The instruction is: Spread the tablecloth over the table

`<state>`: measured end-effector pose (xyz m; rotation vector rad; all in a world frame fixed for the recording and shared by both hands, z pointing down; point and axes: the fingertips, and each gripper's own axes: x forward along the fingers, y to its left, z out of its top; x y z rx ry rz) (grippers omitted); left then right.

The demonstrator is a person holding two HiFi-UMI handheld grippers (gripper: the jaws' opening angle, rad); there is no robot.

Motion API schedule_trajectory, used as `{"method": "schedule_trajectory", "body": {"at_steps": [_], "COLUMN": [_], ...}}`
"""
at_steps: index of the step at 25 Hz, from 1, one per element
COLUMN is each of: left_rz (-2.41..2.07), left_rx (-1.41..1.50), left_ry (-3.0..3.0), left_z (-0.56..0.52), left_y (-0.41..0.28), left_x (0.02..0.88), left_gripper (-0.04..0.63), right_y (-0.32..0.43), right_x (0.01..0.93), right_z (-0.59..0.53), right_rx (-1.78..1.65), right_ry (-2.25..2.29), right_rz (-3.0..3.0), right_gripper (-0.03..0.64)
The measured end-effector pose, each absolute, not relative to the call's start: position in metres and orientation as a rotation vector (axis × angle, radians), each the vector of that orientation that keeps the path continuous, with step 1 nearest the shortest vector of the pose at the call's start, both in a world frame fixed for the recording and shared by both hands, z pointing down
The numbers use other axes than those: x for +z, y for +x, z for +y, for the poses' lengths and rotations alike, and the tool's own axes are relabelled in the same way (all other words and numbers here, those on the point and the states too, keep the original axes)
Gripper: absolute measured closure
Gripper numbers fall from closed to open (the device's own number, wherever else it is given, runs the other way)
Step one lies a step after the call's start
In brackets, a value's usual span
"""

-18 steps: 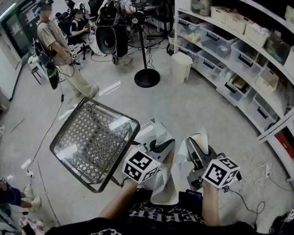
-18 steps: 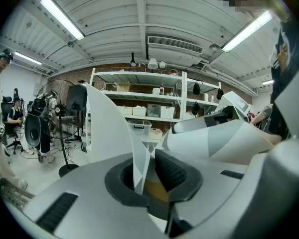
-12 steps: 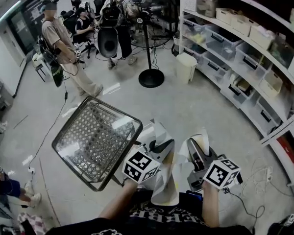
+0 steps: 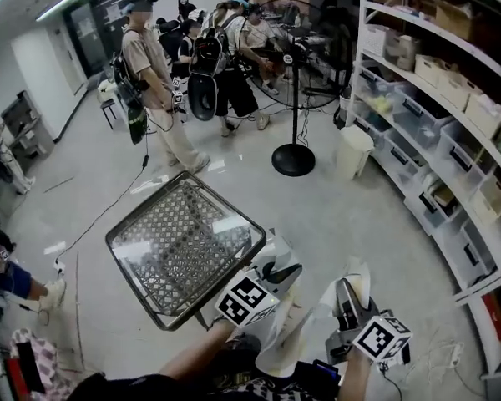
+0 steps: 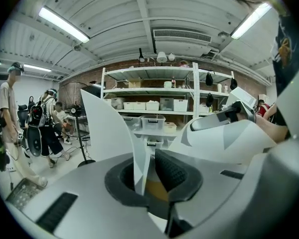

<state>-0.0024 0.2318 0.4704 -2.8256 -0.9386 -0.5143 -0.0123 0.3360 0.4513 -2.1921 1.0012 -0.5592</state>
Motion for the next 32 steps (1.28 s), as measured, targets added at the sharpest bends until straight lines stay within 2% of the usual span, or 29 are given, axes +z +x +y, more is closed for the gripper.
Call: {"method": "schedule_trajectory", "body": {"at_steps": [12,25,32], "left_rz": [-0.843,-0.945,-0.821], "left_rx": [-0.418,-0.299,-0.23], "left_ry": [-2.83,-2.892,-2.921], "left_z": [0.172,0.092,0.024], "left_y": [0.044,0.172,0.223], "left_x": [0.439,0.418,0.402], "left_gripper": [0.546,0.546,0.546], "right_y": [0.032,0.161,0.221], "right_x": [0.44,0.404,0.386], "right_z": [0.297,0.214,0.152], "right_rx": [-0.567,-0.511,-0.495], "right_ry": [-2.211,-2.273,-2.305], "right_rz": [0.974,0.978,1.076], "right_gripper": [0.577,0.577,0.58]}}
